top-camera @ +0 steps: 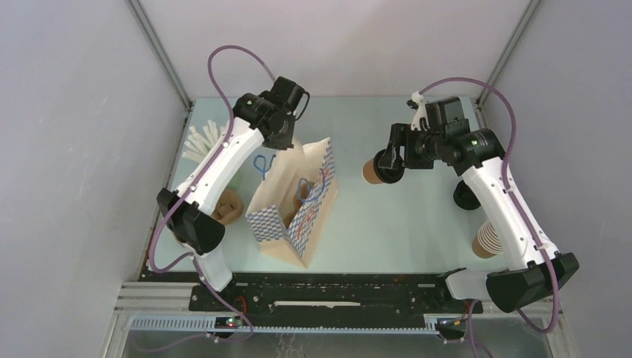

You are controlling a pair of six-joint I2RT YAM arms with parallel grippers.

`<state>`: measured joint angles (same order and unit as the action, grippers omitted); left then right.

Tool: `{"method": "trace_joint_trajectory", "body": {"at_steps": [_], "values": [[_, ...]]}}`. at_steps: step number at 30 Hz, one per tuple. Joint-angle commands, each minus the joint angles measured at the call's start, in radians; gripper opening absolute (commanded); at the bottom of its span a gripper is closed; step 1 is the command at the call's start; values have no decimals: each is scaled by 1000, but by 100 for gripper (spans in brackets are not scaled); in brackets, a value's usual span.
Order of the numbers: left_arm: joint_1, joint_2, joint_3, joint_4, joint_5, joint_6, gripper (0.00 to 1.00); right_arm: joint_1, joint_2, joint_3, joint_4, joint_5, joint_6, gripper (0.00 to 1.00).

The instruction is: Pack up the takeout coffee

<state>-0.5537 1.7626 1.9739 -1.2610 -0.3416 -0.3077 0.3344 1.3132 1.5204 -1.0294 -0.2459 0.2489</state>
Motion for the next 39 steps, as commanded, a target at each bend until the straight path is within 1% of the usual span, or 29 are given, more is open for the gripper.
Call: {"method": "trace_joint_trajectory", "body": {"at_steps": [1,4,7,10,12,18,20,23,26,29,31,33,37,39], "values": [[15,-21,55,-32,1,-81,1,-3,-33,60,-10,-12,1,44],[37,-35,56,-42,41,-168,0,-3,-48,75,-19,-8,-11,44],[61,-63,39,-47,83,-302,0,-4,-60,94,-27,-9,-18,44],[88,-122,-36,-19,153,-449,0,-3,-61,130,-45,-17,-20,41],[94,-175,-107,36,187,-532,0,1,-67,154,-53,-26,-11,40],[104,-289,-247,124,226,-746,0,23,-77,236,-66,-53,15,37],[107,-336,-335,174,245,-826,0,34,-71,279,-80,-56,18,37],[107,-451,-536,305,294,-977,0,61,-49,363,-109,-58,16,37],[107,-549,-720,395,320,-1119,0,103,-10,482,-147,-44,17,35],[103,-630,-832,441,305,-1222,0,166,44,620,-204,-7,16,33],[95,-659,-843,432,273,-1256,0,228,87,698,-236,11,11,33],[74,-674,-820,386,215,-1285,0,285,131,752,-261,32,7,33],[58,-697,-809,358,200,-1365,0,400,218,819,-311,99,-1,33],[50,-706,-792,352,174,-1382,0,456,250,849,-328,144,-11,33]]}}
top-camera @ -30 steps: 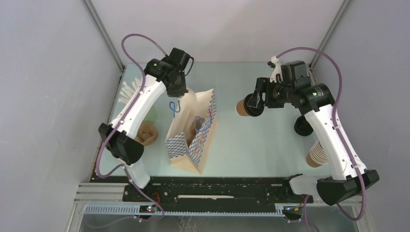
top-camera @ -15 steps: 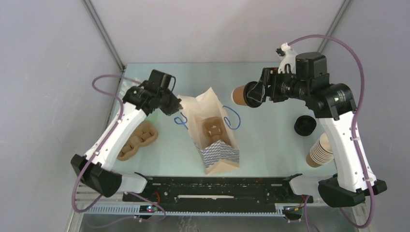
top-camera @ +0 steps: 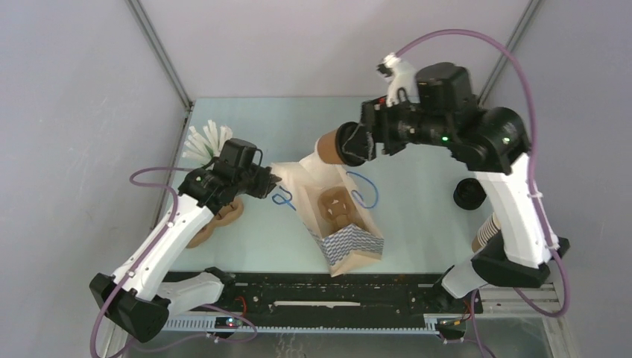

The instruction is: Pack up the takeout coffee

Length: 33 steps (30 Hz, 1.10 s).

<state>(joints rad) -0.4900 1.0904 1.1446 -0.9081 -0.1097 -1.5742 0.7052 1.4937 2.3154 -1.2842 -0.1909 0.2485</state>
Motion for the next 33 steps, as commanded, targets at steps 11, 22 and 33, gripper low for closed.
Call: {"method": "trace_joint_trajectory", "body": {"at_steps": [11,22,33], "values": [[-7,-82,147,-50,-148,247,74,179,128,9,-118,237,-49,32],[-7,51,311,318,194,1233,97,179,52,0,-113,319,-17,29],[-87,445,633,123,391,1507,85,43,-135,-138,14,206,0,27]]}}
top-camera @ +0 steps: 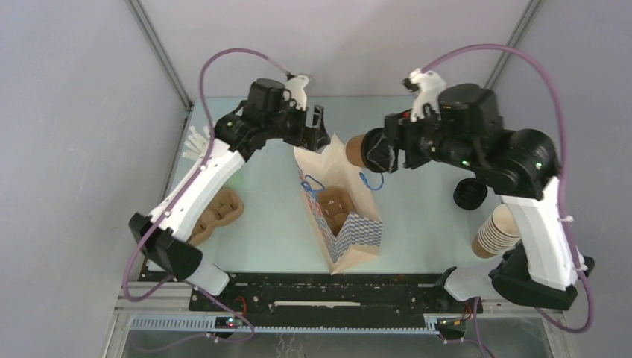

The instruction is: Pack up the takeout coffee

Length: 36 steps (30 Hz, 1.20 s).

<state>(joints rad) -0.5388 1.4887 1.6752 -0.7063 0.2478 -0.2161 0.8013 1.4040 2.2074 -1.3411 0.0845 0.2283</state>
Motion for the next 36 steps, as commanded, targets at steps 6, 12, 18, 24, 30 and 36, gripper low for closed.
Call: {"method": "trace_joint_trajectory", "body": {"at_steps": [6,12,18,24,30,36], "values": [[-76,122,133,-133,-23,188,62,-74,-53,-41,81,-121,10,27],[-92,159,131,-191,-102,200,44,-65,-37,-59,81,-191,-7,27],[-91,143,97,-212,-232,163,17,-12,15,-41,49,-187,-36,26],[-91,90,73,-226,-310,38,0,64,131,52,-49,-88,-81,26],[-91,46,47,-279,-311,-146,0,129,215,96,-103,5,-106,25],[-92,-38,-66,-266,-301,-257,0,191,273,78,-97,68,-162,25]]}}
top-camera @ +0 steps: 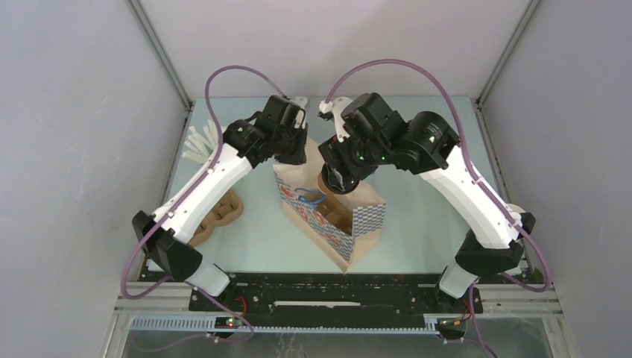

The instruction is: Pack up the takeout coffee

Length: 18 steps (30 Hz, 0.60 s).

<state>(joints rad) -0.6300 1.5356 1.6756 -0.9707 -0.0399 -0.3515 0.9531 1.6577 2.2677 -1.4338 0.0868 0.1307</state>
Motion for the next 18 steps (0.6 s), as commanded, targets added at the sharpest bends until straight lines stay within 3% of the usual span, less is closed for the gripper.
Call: {"method": "trace_joint_trajectory", "body": {"at_steps": [1,11,18], "values": [[0,-95,-84,-4,-17,-137,0,54,33,17,0,81,-76,25],[15,-142,-123,-6,2,-193,0,143,151,-10,30,143,-127,22],[47,-160,-134,0,2,-141,0,150,109,-209,101,178,-117,18]]}}
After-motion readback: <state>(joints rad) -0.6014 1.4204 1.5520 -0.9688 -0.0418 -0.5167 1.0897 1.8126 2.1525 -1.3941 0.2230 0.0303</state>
